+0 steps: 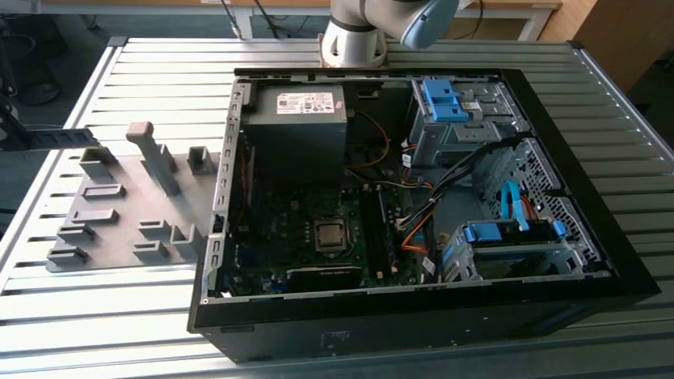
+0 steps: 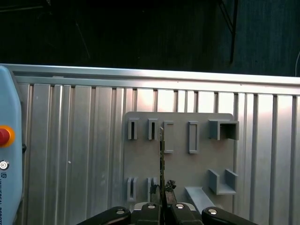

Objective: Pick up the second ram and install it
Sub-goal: 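Pick up the second ram and move it above second insertion slot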

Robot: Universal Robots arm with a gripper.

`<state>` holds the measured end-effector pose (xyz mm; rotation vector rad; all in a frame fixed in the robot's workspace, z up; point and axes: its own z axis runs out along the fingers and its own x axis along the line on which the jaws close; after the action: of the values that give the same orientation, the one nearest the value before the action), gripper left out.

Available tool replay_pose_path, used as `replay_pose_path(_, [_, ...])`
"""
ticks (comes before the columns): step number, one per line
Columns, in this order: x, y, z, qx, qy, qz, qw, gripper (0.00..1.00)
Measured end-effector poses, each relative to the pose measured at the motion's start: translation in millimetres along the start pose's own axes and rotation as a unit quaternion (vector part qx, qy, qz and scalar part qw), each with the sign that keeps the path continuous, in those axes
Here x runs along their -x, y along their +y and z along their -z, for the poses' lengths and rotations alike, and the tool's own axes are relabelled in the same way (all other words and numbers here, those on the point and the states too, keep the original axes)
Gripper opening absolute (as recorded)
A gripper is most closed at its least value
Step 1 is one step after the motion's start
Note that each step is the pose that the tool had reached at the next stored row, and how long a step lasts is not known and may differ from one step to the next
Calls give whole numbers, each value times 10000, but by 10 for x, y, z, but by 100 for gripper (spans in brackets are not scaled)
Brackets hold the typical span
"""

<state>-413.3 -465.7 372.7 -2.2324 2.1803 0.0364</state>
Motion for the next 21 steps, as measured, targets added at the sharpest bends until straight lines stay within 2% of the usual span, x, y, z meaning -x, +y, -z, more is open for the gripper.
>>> replay_pose_path(21, [4,0,121,-2,0,0,10000,14])
